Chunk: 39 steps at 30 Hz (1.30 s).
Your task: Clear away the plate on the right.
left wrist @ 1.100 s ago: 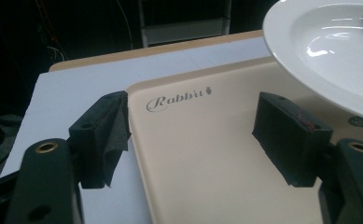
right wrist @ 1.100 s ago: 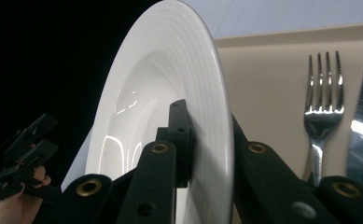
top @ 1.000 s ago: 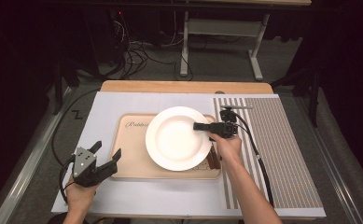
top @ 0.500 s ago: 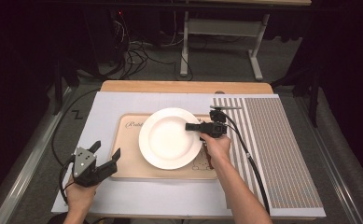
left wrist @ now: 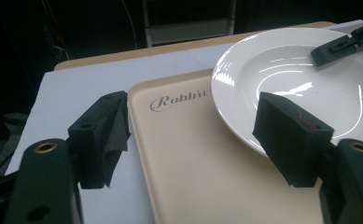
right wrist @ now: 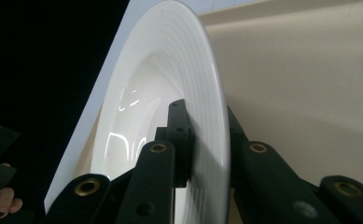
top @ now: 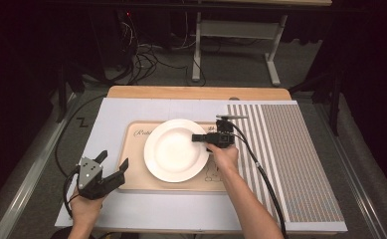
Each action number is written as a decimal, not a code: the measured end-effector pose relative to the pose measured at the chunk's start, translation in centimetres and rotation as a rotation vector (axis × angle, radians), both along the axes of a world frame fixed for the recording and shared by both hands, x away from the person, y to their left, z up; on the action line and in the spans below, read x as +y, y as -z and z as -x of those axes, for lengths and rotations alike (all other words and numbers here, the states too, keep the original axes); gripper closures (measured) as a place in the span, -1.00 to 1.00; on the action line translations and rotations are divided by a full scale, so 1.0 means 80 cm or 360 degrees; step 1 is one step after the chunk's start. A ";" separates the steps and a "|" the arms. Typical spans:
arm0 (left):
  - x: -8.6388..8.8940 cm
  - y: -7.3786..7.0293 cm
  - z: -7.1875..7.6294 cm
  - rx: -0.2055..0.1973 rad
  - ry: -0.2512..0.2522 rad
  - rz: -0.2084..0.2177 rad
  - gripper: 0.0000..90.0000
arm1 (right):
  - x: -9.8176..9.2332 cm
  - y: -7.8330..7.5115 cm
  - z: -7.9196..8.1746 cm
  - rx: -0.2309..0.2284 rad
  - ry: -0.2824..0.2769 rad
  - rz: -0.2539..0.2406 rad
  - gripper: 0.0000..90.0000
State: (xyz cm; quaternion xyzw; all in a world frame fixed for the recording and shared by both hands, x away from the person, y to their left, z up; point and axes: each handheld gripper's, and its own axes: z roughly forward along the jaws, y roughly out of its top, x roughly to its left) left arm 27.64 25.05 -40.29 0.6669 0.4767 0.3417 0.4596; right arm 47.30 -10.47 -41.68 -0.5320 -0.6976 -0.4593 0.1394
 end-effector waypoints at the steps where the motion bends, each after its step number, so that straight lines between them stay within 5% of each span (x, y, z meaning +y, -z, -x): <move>1: 0.000 0.000 0.000 0.0001 0.0000 0.0000 -0.40 | 0.000 0.002 -0.001 0.0006 0.0003 0.0011 0.83; 18: -0.003 0.002 -0.003 0.0025 0.0003 -0.0016 -0.40 | -0.003 0.022 -0.009 0.0106 0.0016 0.0075 0.82; 30: -0.002 0.002 -0.002 0.0028 -0.0010 -0.0023 -0.40 | 0.001 0.026 -0.007 0.0019 -0.0009 0.0216 0.70; 39: -0.002 0.002 -0.002 0.0028 -0.0005 -0.0020 -0.40 | -0.002 0.026 -0.007 0.0010 -0.0019 0.0242 0.63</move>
